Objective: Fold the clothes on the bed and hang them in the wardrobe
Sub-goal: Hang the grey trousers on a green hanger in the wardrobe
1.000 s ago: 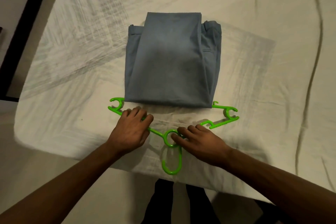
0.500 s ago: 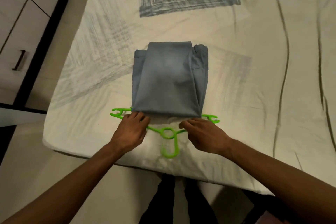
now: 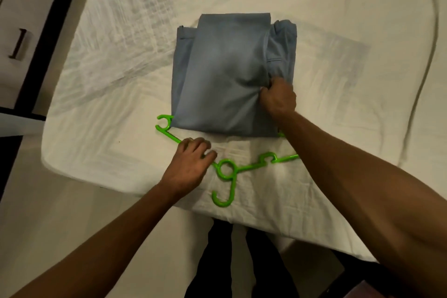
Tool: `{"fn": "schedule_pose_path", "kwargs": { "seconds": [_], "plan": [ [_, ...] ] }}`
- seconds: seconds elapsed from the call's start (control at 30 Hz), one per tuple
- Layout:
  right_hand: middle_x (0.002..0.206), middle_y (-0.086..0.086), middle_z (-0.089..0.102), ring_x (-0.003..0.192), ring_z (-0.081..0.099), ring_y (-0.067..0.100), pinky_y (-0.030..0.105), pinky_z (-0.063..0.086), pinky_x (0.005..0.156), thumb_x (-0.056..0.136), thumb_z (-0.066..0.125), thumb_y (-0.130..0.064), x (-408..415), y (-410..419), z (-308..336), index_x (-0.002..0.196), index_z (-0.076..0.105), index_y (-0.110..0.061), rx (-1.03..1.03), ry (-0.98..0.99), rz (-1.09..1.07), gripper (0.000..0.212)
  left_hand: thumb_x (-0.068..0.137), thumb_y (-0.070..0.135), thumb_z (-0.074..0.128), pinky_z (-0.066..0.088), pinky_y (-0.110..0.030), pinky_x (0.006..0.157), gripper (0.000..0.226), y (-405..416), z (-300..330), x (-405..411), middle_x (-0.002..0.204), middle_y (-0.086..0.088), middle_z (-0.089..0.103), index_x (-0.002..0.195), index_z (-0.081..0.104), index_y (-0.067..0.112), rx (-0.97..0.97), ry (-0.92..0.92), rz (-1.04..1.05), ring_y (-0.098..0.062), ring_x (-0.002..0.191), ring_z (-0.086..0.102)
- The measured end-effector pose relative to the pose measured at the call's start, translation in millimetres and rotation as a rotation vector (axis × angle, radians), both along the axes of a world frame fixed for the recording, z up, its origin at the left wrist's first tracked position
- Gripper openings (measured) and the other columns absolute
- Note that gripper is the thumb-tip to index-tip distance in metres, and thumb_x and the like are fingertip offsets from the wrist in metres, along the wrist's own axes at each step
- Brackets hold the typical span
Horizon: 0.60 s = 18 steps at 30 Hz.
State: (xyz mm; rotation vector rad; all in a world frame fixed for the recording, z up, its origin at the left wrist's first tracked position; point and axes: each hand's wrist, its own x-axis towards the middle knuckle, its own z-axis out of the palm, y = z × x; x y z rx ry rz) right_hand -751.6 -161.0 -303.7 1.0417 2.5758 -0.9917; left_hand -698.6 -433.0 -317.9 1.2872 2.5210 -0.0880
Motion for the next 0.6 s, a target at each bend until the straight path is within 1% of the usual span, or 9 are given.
{"fn": "schedule_pose_path", "kwargs": {
  "seconds": [0.07, 0.17, 0.23, 0.3, 0.33, 0.37, 0.43, 0.5, 0.6],
  "plan": [
    [0.125, 0.014, 0.061, 0.114, 0.06, 0.034, 0.041, 0.047, 0.096, 0.103, 0.049, -0.028, -3.8, 4.2, -1.0, 0.125, 0.056, -0.01, -0.022, 0.008, -0.1, 0.029, 0.076, 0.02, 0.047, 0.038, -0.047, 0.095, 0.036, 5.9, 2.3, 6.8, 0.117, -0.01, 0.061, 0.108, 0.063, 0.016, -0.011, -0.041, -0.016, -0.034, 0.114, 0.056],
    [0.129, 0.016, 0.057, 0.116, 0.057, 0.035, 0.041, 0.046, 0.097, 0.101, 0.05, -0.025, -3.8, 3.4, -2.9, 0.13, 0.05, -0.008, -0.004, -0.034, -0.141, 0.033, 0.073, 0.03, 0.057, 0.036, -0.053, 0.103, 0.052, 10.1, 1.5, 19.0, 0.124, -0.009, 0.057, 0.123, 0.054, 0.017, -0.01, -0.133, -0.022, -0.033, 0.119, 0.053],
    [0.135, 0.018, 0.049, 0.121, 0.051, 0.038, 0.045, 0.042, 0.099, 0.097, 0.051, -0.022, -5.4, -1.6, -1.3, 0.133, 0.043, -0.008, 0.167, 0.036, -0.086, 0.04, 0.071, 0.034, 0.06, 0.036, -0.057, 0.106, 0.064, 10.2, -0.3, 26.8, 0.129, -0.009, 0.054, 0.132, 0.049, 0.018, -0.005, -0.179, -0.057, -0.032, 0.123, 0.05],
    [0.147, 0.019, 0.04, 0.132, 0.041, 0.041, 0.05, 0.035, 0.107, 0.096, 0.052, -0.026, -8.3, -11.8, -3.0, 0.142, 0.039, -0.01, 0.337, 0.19, 0.156, 0.051, 0.073, 0.036, 0.055, 0.035, -0.058, 0.108, 0.066, 10.6, -2.4, 30.4, 0.133, -0.011, 0.052, 0.137, 0.047, 0.02, 0.005, -0.188, -0.089, -0.033, 0.125, 0.048],
    [0.155, 0.018, 0.033, 0.14, 0.033, 0.041, 0.051, 0.028, 0.113, 0.096, 0.052, -0.031, -9.8, -18.7, -5.1, 0.149, 0.036, -0.012, 0.362, 0.242, 0.328, 0.058, 0.074, 0.037, 0.052, 0.035, -0.058, 0.108, 0.065, 11.0, -3.3, 30.9, 0.133, -0.011, 0.051, 0.137, 0.047, 0.021, 0.017, -0.179, -0.094, -0.033, 0.124, 0.048],
    [0.162, 0.014, 0.024, 0.148, 0.022, 0.039, 0.052, 0.02, 0.117, 0.098, 0.049, -0.037, -12.9, -25.9, -8.9, 0.154, 0.03, -0.016, 0.374, 0.259, 0.5, 0.062, 0.075, 0.036, 0.051, 0.036, -0.056, 0.107, 0.064, 11.8, -4.5, 29.7, 0.131, -0.011, 0.051, 0.137, 0.049, 0.022, 0.031, -0.171, -0.093, -0.033, 0.121, 0.049],
    [0.167, 0.006, 0.005, 0.153, 0.002, 0.035, 0.056, 0.008, 0.121, 0.101, 0.039, -0.052, -20.5, -37.8, -15.2, 0.159, 0.016, -0.024, 0.403, 0.209, 0.765, 0.069, 0.075, 0.036, 0.051, 0.04, -0.051, 0.098, 0.062, 14.6, -5.6, 27.4, 0.124, -0.011, 0.053, 0.136, 0.051, 0.021, 0.072, -0.15, -0.102, -0.032, 0.109, 0.053],
    [0.168, 0.003, -0.007, 0.152, -0.01, 0.035, 0.062, 0.0, 0.12, 0.098, 0.03, -0.064, -32.9, -43.7, -25.4, 0.16, 0.004, -0.029, 0.425, 0.124, 0.902, 0.076, 0.078, 0.038, 0.053, 0.043, -0.047, 0.087, 0.059, 17.3, -7.7, 24.3, 0.116, -0.011, 0.056, 0.133, 0.052, 0.018, 0.107, -0.132, -0.12, -0.032, 0.097, 0.054],
    [0.167, 0.0, -0.011, 0.151, -0.015, 0.038, 0.066, -0.01, 0.115, 0.092, 0.024, -0.076, -52.1, -37.6, -44.4, 0.159, -0.002, -0.035, 0.404, 0.051, 0.891, 0.082, 0.081, 0.043, 0.057, 0.045, -0.043, 0.077, 0.054, 20.2, -11.9, 21.1, 0.106, -0.01, 0.056, 0.129, 0.053, 0.018, 0.124, -0.111, -0.16, -0.031, 0.088, 0.054]
  ]
}}
